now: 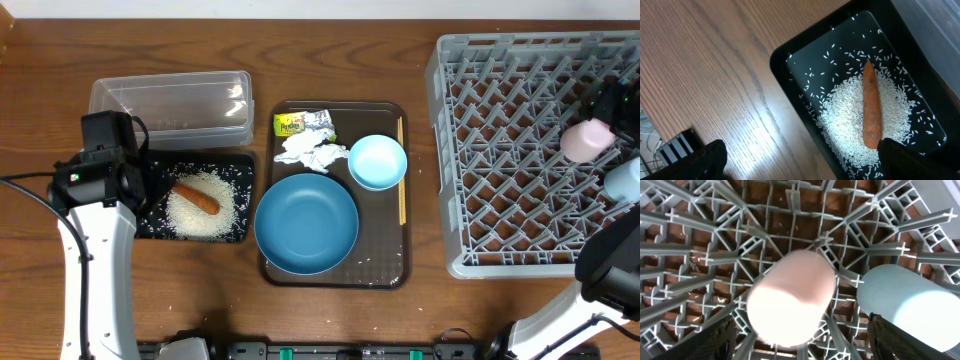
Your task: Sort waste into correct bins and load items into the dishwasher rack
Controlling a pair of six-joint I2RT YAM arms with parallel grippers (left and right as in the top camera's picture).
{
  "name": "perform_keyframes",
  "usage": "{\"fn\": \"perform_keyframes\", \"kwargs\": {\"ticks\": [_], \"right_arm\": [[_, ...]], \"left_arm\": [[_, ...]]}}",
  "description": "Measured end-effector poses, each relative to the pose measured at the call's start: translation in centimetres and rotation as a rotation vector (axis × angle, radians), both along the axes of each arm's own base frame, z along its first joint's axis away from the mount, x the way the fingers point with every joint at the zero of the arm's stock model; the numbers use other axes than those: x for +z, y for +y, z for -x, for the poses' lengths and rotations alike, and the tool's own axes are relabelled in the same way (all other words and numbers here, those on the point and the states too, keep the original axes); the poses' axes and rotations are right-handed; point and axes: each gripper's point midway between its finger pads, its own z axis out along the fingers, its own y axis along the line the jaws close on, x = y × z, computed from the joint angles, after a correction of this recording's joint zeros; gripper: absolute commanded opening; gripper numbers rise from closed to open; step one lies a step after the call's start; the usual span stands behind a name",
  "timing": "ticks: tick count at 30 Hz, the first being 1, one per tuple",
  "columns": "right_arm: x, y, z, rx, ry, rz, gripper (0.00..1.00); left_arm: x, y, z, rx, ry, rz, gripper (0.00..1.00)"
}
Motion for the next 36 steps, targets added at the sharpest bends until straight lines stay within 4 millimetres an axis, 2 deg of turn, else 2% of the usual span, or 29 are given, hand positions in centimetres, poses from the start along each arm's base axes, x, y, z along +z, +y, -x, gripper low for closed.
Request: {"fn": "perform_keyframes", "kwargs": {"ticks": [6,9,10,12,15,16,18,19,20,21,23,26,30,33,36], "right_arm": [[0.4,1.2,-0.6,0.028,-0.029,-0.031,0.81],[2.5,3.4,-1.6,0.085,-0.102,-0.050,0.80],[3.8,4.8,-2.1,0.118,-0.141,-0.055,0.80],[6.4,7.8,-2.7,0.192,-0.211,-0.065,0.80],[10.2,14.5,-2.8,0.347,-0.299,-0.088,0.80],[11.3,17.3,-2.7,0.413,-0.322,-0.098,0.80],[12.3,22.4,-2.4,0.532,-0.339,-0.123,0.77],[12.3,25.5,-2.0,0.605,-0.333,-0.138,0.68],[12.2,26.9,-1.7,0.640,-0.328,-0.148,0.62],[11.7,29.6,-1.3,0.705,-0.310,-0.159,0.59],[10.3,33.4,-0.5,0.784,-0.267,-0.173,0.58],[7.1,37.6,0.7,0.854,-0.174,-0.163,0.58],[1.4,41.4,2.3,0.913,-0.031,-0.137,0.49],[-2.3,43.4,3.3,0.941,0.062,-0.124,0.49],[-5.2,45.2,4.1,0.977,0.124,-0.110,0.50]], "left_arm": [[0.0,0.0,0.0,0.000,0.000,0.000,0.98],[0.0,0.0,0.0,0.000,0.000,0.000,0.98],[0.0,0.0,0.0,0.000,0.000,0.000,0.98],[0.0,0.0,0.0,0.000,0.000,0.000,0.98],[0.0,0.0,0.0,0.000,0.000,0.000,0.98],[0.0,0.0,0.0,0.000,0.000,0.000,0.98],[0.0,0.0,0.0,0.000,0.000,0.000,0.98],[0.0,0.0,0.0,0.000,0.000,0.000,0.98],[0.0,0.0,0.0,0.000,0.000,0.000,0.98],[0.0,0.0,0.0,0.000,0.000,0.000,0.98],[0.0,0.0,0.0,0.000,0.000,0.000,0.98],[0.0,0.0,0.0,0.000,0.000,0.000,0.98],[0.0,0.0,0.0,0.000,0.000,0.000,0.98],[0.0,0.0,0.0,0.000,0.000,0.000,0.98],[0.0,0.0,0.0,0.000,0.000,0.000,0.98]]}}
